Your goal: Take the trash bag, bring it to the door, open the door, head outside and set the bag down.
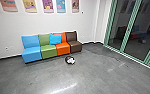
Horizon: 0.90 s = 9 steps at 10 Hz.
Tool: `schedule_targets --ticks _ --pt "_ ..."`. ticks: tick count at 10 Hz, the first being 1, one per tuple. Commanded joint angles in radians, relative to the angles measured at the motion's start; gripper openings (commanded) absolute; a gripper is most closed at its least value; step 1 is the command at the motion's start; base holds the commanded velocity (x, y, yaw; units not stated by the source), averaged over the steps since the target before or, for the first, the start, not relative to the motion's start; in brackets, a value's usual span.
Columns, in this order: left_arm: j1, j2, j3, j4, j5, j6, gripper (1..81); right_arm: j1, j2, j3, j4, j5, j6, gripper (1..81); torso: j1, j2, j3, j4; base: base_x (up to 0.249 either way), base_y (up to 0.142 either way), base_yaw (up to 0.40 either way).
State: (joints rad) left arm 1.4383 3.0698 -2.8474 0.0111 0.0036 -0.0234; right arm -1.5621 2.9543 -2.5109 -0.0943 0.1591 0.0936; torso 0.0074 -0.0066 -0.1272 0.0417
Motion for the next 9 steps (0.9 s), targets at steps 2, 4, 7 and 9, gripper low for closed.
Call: schedule_targets --ticks 2,4,7,9 --pt "-0.041 0.000 -0.004 0.004 0.058 0.005 81.1 0.021 0.001 0.000 -0.024 -0.063 -0.022 81.1 0.000 0.000 0.000 0.000 0.190 0.000 0.000" --pt "-0.040 0.000 -0.004 0.004 0.058 0.005 81.1 0.020 0.001 0.000 -0.024 -0.063 -0.022 81.1 0.000 0.000 0.000 0.000 0.190 0.000 0.000" --pt "-0.040 0.000 -0.004 0.004 0.058 0.005 81.1 0.016 0.007 0.000 -0.027 -0.063 -0.020 81.1 0.000 0.000 0.000 0.000 0.191 0.000 0.000" --pt "-0.042 0.001 -0.004 0.006 0.058 0.005 81.1 0.016 0.007 0.000 -0.028 -0.063 -0.020 81.1 0.000 0.000 0.000 0.000 0.191 0.000 0.000"
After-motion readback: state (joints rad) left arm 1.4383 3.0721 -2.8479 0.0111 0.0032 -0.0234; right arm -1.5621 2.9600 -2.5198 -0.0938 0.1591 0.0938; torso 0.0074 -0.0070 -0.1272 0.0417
